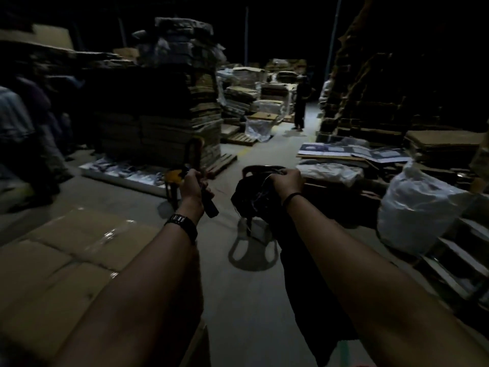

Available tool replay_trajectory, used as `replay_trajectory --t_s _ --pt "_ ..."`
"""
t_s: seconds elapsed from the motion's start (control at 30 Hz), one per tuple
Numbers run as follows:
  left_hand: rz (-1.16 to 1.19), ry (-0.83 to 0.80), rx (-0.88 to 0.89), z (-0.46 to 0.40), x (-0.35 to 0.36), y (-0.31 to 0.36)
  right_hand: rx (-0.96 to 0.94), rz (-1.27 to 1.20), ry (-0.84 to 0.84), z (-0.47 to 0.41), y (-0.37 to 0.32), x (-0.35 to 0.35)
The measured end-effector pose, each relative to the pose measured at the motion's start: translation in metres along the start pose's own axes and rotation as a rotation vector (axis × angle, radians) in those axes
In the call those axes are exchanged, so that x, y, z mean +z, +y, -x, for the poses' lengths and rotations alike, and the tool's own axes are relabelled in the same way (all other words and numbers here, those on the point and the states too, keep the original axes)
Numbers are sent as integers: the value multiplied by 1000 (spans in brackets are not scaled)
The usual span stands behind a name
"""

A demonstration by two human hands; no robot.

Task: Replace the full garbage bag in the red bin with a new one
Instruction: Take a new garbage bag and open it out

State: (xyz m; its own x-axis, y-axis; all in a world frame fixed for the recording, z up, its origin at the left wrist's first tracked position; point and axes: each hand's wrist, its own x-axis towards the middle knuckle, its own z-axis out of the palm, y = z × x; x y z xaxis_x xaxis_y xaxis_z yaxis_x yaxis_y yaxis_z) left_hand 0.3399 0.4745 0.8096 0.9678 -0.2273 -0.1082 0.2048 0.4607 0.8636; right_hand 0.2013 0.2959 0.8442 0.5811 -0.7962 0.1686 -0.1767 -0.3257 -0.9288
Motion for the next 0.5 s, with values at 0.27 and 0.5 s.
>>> replay_trajectory --t_s 0.27,0.5 --pt "-52 281 102 9 -136 35 -13 -7 -287 55 -16 135" --pt "-42 437 113 22 -234 39 -22 -14 -462 114 -20 229"
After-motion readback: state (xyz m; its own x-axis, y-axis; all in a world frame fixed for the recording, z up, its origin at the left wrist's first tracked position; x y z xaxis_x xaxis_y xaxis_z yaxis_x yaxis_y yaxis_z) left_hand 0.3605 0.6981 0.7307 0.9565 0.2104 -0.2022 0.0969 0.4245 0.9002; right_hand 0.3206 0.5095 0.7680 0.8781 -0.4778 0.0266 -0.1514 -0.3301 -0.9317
